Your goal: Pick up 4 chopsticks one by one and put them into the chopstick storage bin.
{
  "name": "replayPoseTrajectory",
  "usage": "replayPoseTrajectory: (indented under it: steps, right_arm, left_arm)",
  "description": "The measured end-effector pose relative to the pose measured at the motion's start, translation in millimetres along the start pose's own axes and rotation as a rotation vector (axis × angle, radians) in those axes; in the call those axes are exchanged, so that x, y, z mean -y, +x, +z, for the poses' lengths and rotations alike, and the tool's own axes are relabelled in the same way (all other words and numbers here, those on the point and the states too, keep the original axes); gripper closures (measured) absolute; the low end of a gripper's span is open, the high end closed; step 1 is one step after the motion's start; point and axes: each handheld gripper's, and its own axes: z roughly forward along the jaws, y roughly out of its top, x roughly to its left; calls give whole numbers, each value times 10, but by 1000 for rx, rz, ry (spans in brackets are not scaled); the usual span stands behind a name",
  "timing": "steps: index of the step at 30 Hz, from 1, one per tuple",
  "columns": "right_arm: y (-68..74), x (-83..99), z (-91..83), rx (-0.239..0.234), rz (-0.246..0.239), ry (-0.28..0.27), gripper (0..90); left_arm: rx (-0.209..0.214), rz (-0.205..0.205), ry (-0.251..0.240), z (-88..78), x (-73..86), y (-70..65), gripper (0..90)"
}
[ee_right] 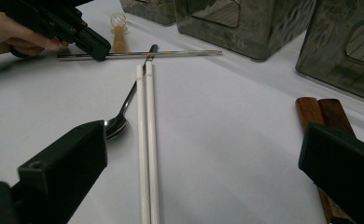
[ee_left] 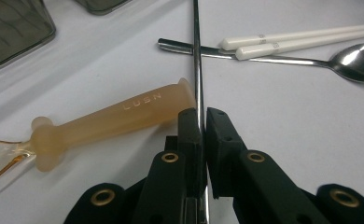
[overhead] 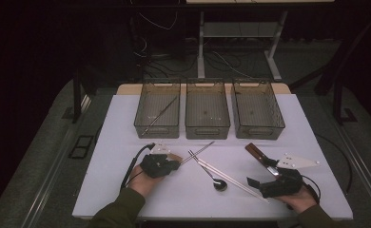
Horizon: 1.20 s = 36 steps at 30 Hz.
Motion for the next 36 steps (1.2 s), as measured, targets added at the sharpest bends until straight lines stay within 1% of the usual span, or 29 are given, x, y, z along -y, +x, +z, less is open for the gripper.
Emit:
replayPoseTrajectory:
  steps: [3,4,5,8,10,11,12,13,18,19,21,23,25,26,30,31,32,36]
  right_arm:
    - [2,-1,-1,0,-1,0,13]
    - [3,-1,-1,0,-1,0,13]
    - [4,-1,-1,0,-1,0,13]
    - [5,-2,-2,1,1,-1,14]
    - [5,-2,-3,1,1,-2,13]
    - [5,-2,-2,1,1,-2,13]
    - [5,-2,-3,1,1,-1,13]
    - [5,-2,-3,1,0,-1,13]
    - [6,-3,-5,-1,0,-1,13]
    - [6,-3,-6,-1,-1,-1,13]
    - [5,-3,-6,-1,-1,-2,13]
    - [5,-3,-6,-2,-1,-2,13]
    - [6,-3,-6,-1,-2,-3,13]
    - [5,-3,-7,-2,-2,-1,13]
    - [6,-3,-6,-1,-2,-4,13]
    - [7,-4,-6,-2,-2,-3,13]
    - [7,-4,-6,-2,-2,-3,13]
    - [8,-4,-6,-2,-2,-3,13]
  left_arm:
    - [9,5,7,-5,-6,-9,845]
    - [8,18,9,-6,-11,-5,846]
    - [7,12,9,-9,-14,-14,846]
    - [8,28,16,-24,-31,-11,846]
    - [4,14,8,-37,-38,-30,846]
    - [6,26,8,-47,-45,-22,846]
    - [5,20,3,-55,-49,-26,846]
    - [4,-1,-6,-59,-51,-42,845]
    - [14,-18,-7,-68,-61,-59,845]
    - [18,-13,-4,-67,-66,-52,845]
    - [19,-18,-6,-73,-71,-56,845]
    - [29,-17,-13,-88,-76,-53,845]
    - [37,-24,-27,-101,-79,-60,845]
    - [42,-29,-27,-112,-80,-66,846]
    - [67,-21,-42,-140,-86,-70,846]
    - [66,-14,-39,-153,-88,-68,846]
    - [68,-19,-43,-160,-90,-71,846]
    - [69,-17,-59,-196,-102,-65,847]
